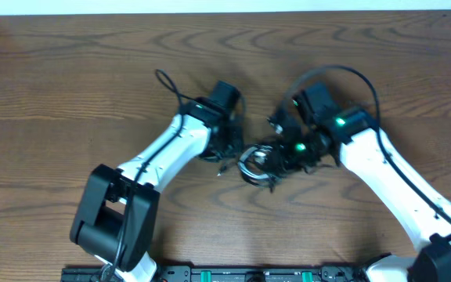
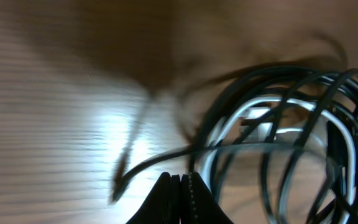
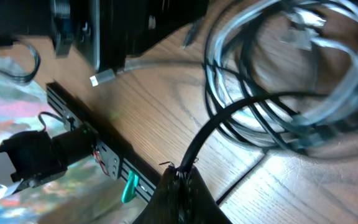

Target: Untangle cables

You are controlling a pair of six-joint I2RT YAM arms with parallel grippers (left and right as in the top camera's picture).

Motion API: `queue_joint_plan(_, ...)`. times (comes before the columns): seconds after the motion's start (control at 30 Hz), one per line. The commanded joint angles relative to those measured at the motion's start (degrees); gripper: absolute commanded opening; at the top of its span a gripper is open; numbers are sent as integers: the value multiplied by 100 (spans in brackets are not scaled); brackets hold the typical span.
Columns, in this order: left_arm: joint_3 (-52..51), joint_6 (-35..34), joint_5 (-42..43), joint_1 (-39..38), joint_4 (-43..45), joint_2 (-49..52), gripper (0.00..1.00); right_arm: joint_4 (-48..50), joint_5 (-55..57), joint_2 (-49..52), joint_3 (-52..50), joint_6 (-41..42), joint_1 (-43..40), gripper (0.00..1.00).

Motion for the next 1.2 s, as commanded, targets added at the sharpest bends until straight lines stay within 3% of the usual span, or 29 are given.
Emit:
queue_joint_plan(0.0, -35, 105, -31, 352, -166, -17, 8, -271, 538, 313, 413, -101, 262, 1)
queue_joint_plan(0.37, -17, 549, 136, 586, -361, -33, 8, -1373, 2643, 914, 389, 341, 262, 1)
queue_joint_plan(0.53, 522, 658, 428, 634, -822, -184, 9, -1250, 2708, 1102, 372, 354, 162, 6)
queue_joint_plan(0.73, 634, 634, 577, 354, -684, -229, 14, -1088, 2844, 1224, 365, 507, -13, 8)
queue_joint_plan(1.17, 616, 138, 597, -358, 485, 282, 14, -1080, 3115, 1279, 267, 675, -227, 16)
